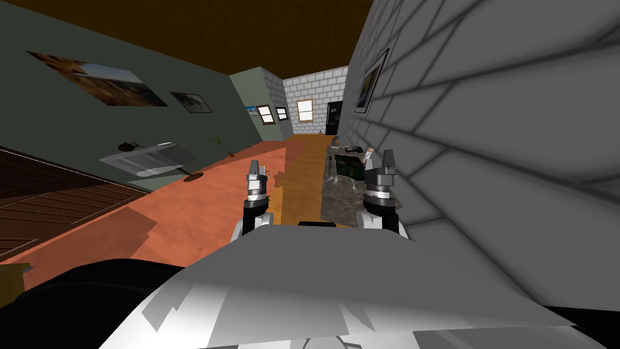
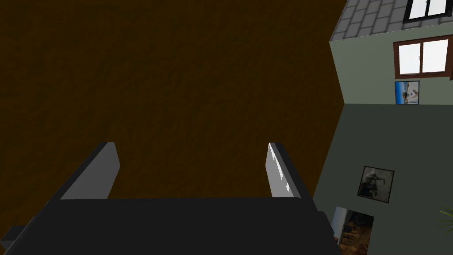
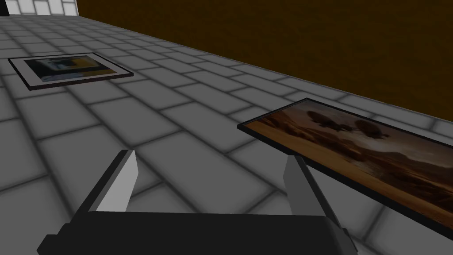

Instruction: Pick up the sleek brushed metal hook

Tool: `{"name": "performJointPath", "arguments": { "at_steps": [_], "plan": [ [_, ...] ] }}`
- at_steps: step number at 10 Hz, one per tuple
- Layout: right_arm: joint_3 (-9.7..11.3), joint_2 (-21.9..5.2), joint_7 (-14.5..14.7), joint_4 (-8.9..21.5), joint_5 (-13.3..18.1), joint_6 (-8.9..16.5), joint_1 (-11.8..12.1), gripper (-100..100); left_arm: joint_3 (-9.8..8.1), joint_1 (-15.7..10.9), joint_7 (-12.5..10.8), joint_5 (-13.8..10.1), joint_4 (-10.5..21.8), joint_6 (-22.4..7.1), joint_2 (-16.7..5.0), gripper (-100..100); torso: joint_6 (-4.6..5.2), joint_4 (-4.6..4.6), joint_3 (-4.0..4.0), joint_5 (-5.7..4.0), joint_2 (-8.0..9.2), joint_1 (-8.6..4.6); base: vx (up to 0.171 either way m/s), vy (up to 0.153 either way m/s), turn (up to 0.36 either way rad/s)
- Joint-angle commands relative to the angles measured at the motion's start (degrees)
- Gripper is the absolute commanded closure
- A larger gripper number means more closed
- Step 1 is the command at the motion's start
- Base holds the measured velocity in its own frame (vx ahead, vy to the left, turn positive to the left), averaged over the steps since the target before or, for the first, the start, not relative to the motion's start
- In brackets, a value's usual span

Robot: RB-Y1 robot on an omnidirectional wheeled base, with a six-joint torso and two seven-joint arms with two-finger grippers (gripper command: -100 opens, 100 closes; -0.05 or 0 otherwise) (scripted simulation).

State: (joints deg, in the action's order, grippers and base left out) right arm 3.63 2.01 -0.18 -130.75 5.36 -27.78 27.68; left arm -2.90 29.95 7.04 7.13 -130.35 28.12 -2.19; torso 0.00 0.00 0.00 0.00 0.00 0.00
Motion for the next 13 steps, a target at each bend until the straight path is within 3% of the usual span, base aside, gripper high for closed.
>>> {"name": "performJointPath", "arguments": {
  "at_steps": [1, 4, 7, 9, 10, 12, 13],
  "plan": [
    [-0.44, -1.74, 0.43, 0.54, -0.15, -0.03, 0.79, -100, 0.0, 0.0, 0.0, 0.0, 0.0, 0.0, 0.0, 0, 0.0, 0.0, 0.0, 0.0, 0.0, 0.0, -0.025, 0.007, 0.075],
    [-2.21, -5.61, 2.23, 2.74, -0.77, -0.2, 3.99, -100, 0.0, -0.01, 0.0, 0.0, 0.0, 0.0, 0.0, 0, -0.01, 0.06, 0.17, 0.01, 0.3, 0.03, -0.08, 0.019, 0.143],
    [-5.01, -8.57, 5.36, 6.41, -1.74, -0.52, 9.3, -100, 0.01, -0.02, 0.0, 0.0, 0.0, 0.0, 0.0, 0, -0.01, 0.09, 0.24, 0.04, 0.42, 0.16, -0.105, 0.067, 0.26],
    [-7.19, -9.95, 8.16, 9.59, -2.51, -0.82, 12.78, -100, 0.01, -0.02, 0.0, 0.0, 0.0, 0.0, 0.01, 0, -0.02, 0.12, 0.31, 0.07, 0.54, 0.27, -0.131, 0.085, 0.345],
    [-7.19, -9.95, 8.16, 9.59, -2.51, -0.82, 13.79, -100, 0.01, -0.02, 0.0, 0.0, 0.0, 0.0, 0.01, 0, -0.02, 0.12, 0.31, 0.06, 0.53, 0.25, -0.07, 0.053, 0.09],
    [-9.43, -11.07, 11.49, 13.27, -3.32, -1.19, 18.23, -100, 0.0, -0.01, 0.0, 0.0, 0.0, 0.0, 0.0, 0, 0.0, 0.08, 0.2, 0.03, 0.33, 0.1, -0.065, 0.065, 0.294],
    [-9.43, -11.07, 11.49, 13.27, -3.32, -1.19, 18.88, -100, 0.01, -0.02, 0.0, 0.0, 0.0, 0.0, 0.0, 0, -0.02, 0.09, 0.22, 0.05, 0.37, 0.17, -0.064, 0.058, 0.193]
  ]
}}
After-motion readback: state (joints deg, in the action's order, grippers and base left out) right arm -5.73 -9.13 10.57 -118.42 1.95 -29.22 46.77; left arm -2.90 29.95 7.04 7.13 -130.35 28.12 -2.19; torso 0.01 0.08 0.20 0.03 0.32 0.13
